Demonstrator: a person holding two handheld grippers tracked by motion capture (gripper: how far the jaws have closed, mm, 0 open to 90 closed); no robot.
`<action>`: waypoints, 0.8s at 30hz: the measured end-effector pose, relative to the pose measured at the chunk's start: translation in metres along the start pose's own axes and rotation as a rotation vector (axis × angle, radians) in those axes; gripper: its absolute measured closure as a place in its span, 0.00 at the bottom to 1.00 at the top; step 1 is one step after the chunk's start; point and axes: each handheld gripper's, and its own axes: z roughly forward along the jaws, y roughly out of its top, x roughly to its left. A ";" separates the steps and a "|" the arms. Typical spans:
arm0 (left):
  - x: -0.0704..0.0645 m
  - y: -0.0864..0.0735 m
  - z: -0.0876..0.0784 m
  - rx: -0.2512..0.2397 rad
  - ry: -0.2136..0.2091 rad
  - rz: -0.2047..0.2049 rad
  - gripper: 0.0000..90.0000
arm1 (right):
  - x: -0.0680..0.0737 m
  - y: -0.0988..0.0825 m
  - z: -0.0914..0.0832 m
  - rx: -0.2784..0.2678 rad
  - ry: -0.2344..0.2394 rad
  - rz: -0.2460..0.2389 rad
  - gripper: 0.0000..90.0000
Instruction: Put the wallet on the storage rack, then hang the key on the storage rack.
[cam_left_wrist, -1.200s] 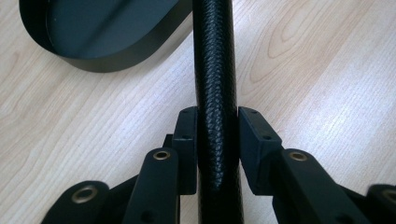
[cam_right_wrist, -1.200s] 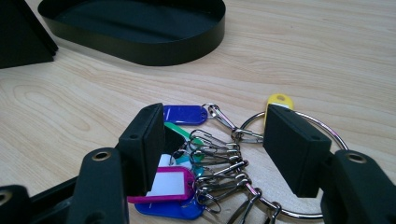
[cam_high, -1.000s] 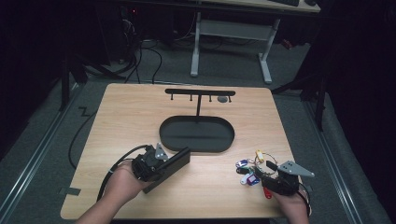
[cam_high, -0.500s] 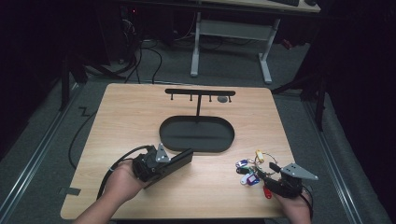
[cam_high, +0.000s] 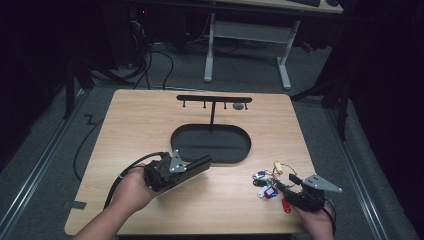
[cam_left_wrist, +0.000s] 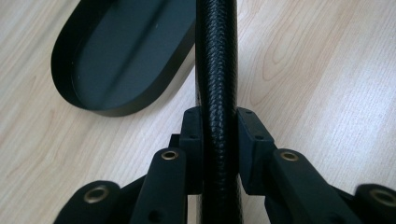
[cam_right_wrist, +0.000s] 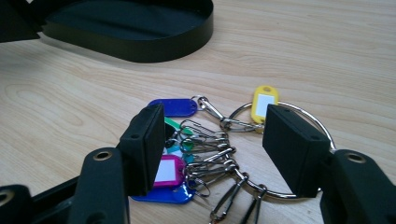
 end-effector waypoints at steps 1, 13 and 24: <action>-0.001 0.003 0.000 0.002 0.002 0.020 0.83 | 0.000 0.000 0.000 -0.001 0.003 -0.005 0.44; 0.000 0.029 0.006 -0.021 0.066 0.130 0.83 | 0.000 0.000 0.006 0.013 0.024 -0.030 0.44; 0.010 0.046 0.004 -0.039 0.081 0.183 0.83 | -0.006 -0.003 0.001 0.007 0.010 -0.003 0.44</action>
